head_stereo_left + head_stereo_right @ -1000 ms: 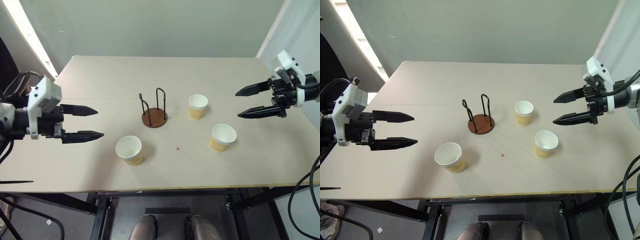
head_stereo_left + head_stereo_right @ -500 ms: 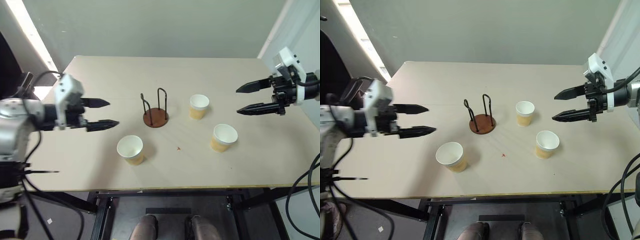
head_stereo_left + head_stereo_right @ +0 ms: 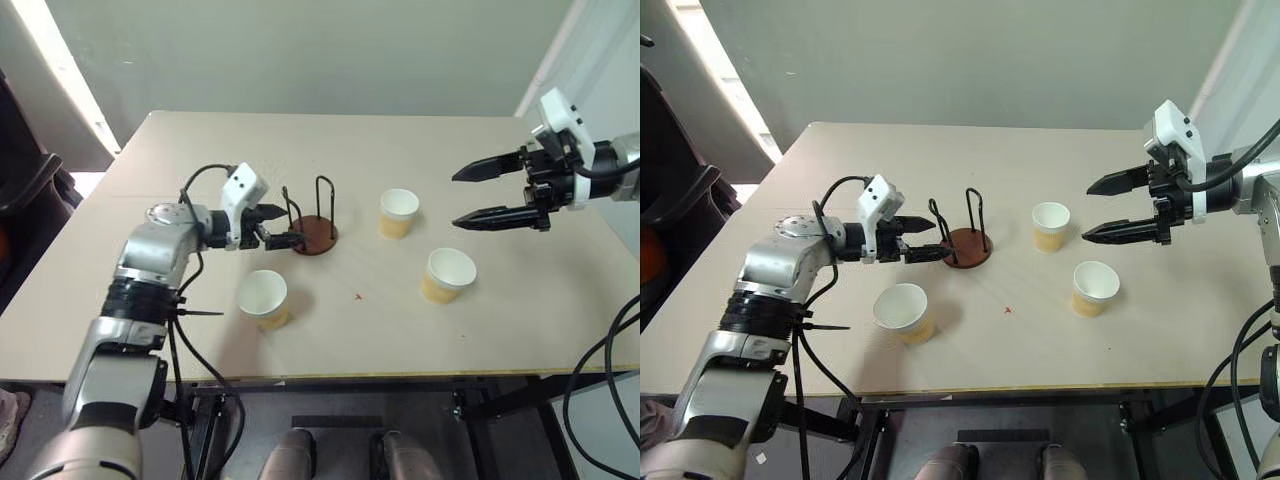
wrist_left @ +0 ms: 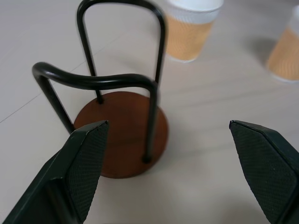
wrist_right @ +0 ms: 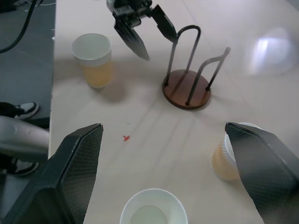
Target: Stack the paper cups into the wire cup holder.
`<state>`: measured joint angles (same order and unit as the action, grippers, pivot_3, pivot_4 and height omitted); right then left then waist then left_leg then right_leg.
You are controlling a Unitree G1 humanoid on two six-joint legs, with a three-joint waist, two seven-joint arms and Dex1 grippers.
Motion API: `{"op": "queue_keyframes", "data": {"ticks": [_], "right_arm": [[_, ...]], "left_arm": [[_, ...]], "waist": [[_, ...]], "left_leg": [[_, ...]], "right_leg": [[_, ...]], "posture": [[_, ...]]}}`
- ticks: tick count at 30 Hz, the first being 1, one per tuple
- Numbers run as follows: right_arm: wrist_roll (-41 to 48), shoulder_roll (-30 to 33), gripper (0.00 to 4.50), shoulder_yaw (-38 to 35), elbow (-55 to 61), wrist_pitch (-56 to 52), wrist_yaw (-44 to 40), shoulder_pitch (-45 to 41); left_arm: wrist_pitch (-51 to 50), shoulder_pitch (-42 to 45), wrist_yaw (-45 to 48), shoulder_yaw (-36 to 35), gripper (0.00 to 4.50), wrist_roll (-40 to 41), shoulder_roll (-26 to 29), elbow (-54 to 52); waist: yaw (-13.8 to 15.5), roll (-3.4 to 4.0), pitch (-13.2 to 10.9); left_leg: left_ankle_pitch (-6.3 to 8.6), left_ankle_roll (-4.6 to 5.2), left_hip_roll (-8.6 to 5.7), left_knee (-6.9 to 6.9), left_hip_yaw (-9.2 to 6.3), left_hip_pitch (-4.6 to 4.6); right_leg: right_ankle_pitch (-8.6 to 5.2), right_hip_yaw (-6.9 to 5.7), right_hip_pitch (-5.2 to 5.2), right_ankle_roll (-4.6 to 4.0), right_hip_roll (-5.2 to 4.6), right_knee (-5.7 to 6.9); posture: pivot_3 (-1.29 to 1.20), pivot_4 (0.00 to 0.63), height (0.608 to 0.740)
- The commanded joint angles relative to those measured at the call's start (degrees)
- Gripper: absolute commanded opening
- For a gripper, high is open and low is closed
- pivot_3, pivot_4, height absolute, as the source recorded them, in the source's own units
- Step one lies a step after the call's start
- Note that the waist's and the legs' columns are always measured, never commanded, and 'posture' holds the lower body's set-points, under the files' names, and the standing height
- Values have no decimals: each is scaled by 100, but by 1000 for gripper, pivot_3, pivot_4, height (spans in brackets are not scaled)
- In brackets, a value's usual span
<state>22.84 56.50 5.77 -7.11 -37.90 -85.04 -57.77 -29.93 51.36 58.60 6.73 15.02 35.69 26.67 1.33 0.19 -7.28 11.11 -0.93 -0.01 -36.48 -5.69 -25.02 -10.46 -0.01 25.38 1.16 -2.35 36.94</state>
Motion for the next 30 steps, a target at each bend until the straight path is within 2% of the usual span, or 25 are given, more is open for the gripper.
{"op": "queue_keyframes", "data": {"ticks": [1, 5, 15, 24, 30], "right_arm": [[78, 143, 4361, -257, 211, -42, 57, -51], [96, 196, 4361, -300, 300, -92, 107, 27], [121, 358, 4361, -371, 409, -109, 197, 153], [120, 352, 4361, -343, 361, -50, 170, 143], [539, 833, 4361, -404, 1058, -198, -491, 723]], "left_arm": [[369, 335, -122, -31, 4423, -214, -259, 452], [609, 518, -244, -89, 3553, -372, -502, 853], [738, 538, -236, -185, 36, -414, -566, 913], [188, 288, 61, -182, 13, -156, -530, -273], [-1045, -599, 395, 106, 13, 381, -118, -3029]], "waist": [[5, 0, 0], [16, 0, 0], [27, 0, 0], [26, 0, 0], [31, 0, 0]], "left_leg": [[0, 1, -1, -2, 0, 0], [0, 6, -2, -12, 1, -1], [-6, 12, -4, -23, 7, -3], [-11, 21, -7, -42, 8, -12], [-23, -1, -12, -60, 14, -26]], "right_leg": [[1, 0, -2, 1, 0, -1], [4, 0, -8, 8, 0, -4], [5, 3, -13, 21, 0, -5], [7, 4, -18, 29, 0, -10], [-9, 6, -20, 49, 2, -14]], "posture": [[0, 150, 740], [0, 150, 740], [0, 150, 740], [0, 150, 740], [0, 150, 740]]}}
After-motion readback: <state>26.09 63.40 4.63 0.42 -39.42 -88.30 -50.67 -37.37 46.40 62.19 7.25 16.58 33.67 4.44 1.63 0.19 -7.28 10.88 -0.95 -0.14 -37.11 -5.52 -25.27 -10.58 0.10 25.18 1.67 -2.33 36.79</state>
